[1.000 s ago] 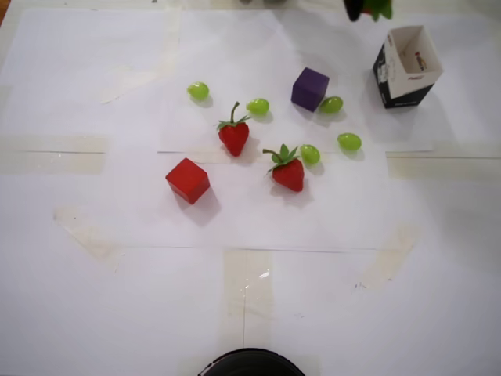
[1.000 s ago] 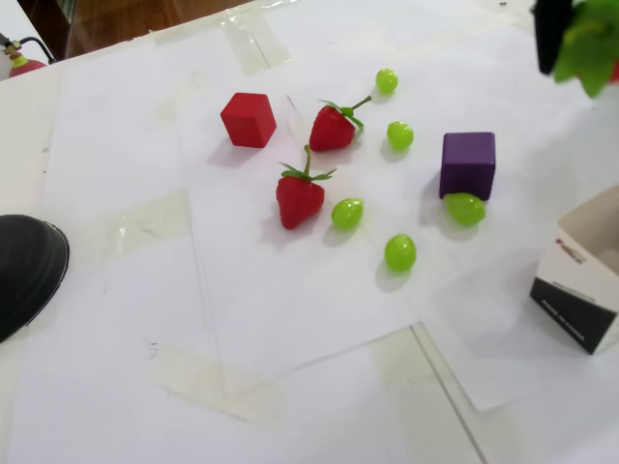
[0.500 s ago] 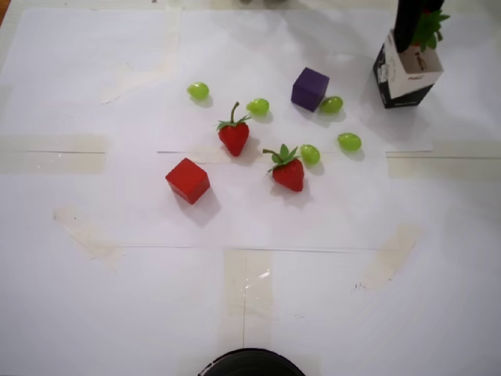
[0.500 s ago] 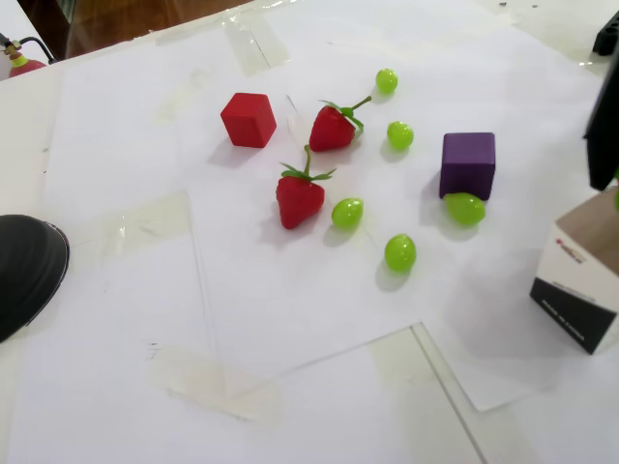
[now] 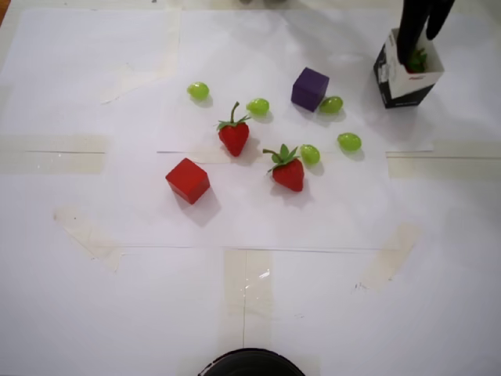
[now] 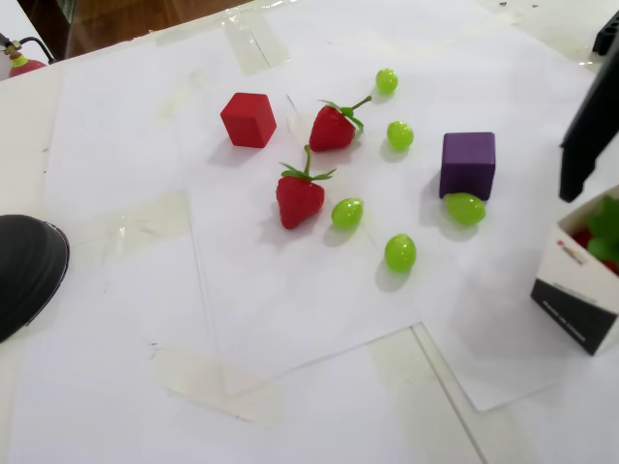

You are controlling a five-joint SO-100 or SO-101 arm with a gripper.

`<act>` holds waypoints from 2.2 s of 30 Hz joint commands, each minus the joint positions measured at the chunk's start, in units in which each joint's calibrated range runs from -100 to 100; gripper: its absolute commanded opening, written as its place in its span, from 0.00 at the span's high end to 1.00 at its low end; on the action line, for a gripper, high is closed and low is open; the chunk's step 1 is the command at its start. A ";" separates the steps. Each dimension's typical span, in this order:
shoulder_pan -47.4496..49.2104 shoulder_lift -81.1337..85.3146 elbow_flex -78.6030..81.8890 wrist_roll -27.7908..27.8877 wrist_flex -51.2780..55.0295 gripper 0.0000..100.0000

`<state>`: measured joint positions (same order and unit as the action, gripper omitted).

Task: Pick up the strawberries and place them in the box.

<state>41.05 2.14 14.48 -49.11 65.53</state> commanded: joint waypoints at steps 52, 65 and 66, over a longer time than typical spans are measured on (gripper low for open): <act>-27.74 -26.38 -26.75 8.25 -12.67 0.69; -27.30 -20.97 -31.48 8.50 4.07 0.76; -27.45 -21.05 -32.21 8.16 7.26 0.76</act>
<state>13.11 -26.03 -10.77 -41.34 60.16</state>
